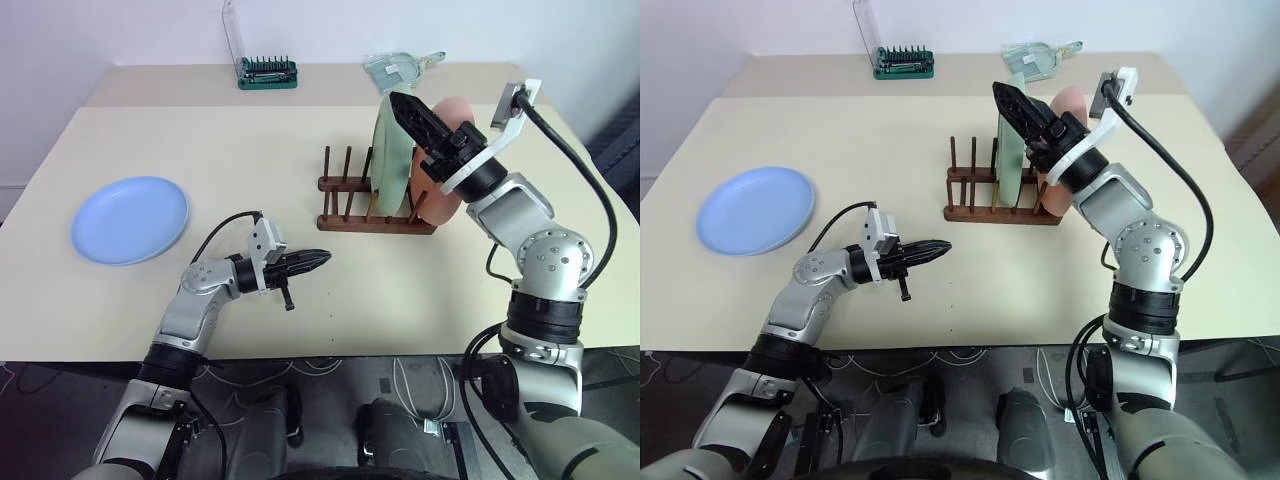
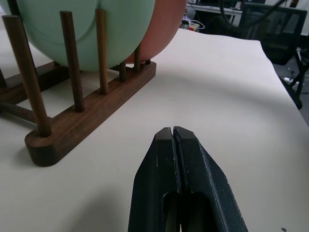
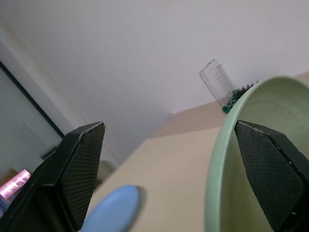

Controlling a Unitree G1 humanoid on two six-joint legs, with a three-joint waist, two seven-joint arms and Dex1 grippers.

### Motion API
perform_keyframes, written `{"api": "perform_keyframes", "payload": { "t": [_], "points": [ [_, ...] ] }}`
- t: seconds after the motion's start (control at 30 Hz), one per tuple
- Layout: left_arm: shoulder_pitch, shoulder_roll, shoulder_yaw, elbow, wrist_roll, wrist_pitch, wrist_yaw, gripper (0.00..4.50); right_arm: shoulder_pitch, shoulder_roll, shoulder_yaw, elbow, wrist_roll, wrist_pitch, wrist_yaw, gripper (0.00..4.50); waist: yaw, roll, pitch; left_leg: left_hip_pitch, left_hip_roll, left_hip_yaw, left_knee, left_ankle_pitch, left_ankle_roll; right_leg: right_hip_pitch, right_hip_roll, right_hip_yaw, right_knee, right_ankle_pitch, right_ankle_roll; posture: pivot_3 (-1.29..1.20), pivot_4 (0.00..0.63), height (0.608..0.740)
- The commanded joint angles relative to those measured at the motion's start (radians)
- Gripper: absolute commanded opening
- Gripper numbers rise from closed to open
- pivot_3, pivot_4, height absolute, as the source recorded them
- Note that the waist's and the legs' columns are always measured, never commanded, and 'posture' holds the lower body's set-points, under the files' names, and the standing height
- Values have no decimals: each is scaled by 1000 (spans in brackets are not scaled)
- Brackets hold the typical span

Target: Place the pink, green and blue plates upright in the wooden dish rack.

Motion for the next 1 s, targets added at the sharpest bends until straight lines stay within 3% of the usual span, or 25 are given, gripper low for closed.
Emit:
{"api": "perform_keyframes", "payload": {
  "t": [0.03, 0.33, 0.5, 0.6, 0.67, 0.83, 1.0],
  "points": [
    [-11, -3, 10, 4, -1, -29, -8, 0, -41, -44, 8, -68, -30, 4, 15, 4327, 0, 0, 0, 0, 0, 0, 0, 0, 0, 0, 0, 0, 0, 0, 0, 0, 150, 736],
    [-20, -5, 7, 4, 3, -32, -2, 0, -17, -89, 47, -99, -127, -12, 83, 4327, 1, 0, 0, 0, 0, 0, 0, 0, 0, 0, 0, 0, 0, 0, 0, 0, 150, 736],
    [-63, -2, 108, -21, -22, 7, 123, 0, -27, -263, 196, -174, -397, -162, 260, 4327, 3, 0, 0, -3, 0, 0, 1, 0, 0, -2, 0, 0, 0, 0, 0, 0, 150, 736],
    [-119, -7, 211, -11, -25, 52, 299, 831, -34, -307, 240, -156, -516, -243, 296, 4379, 2, 0, 0, -2, 0, 0, 1, 0, 0, -2, 0, 0, 0, 0, 0, 0, 150, 736],
    [-164, 21, 315, -38, -61, 141, 426, 1767, -48, -336, 261, -137, -599, -306, 324, 4379, -1, -1, 0, -2, 0, 0, 1, 1, 0, -2, 0, 0, 1, 0, 0, 0, 150, 736],
    [-209, 167, 437, 16, 60, 299, 713, 4428, -84, -356, 272, -59, -716, -424, 376, 4379, -7, -1, 1, -2, 0, 0, 1, 1, -1, -2, 1, 0, 2, 0, 0, 0, 150, 736],
    [-252, 307, 535, 102, 113, 470, 886, 4479, -114, -313, 285, -35, -736, -468, 425, 4379, 2, -3, 2, -2, 0, 0, 1, 1, -1, -2, 1, 0, 1, 0, 1, 0, 150, 736]
  ]
}}
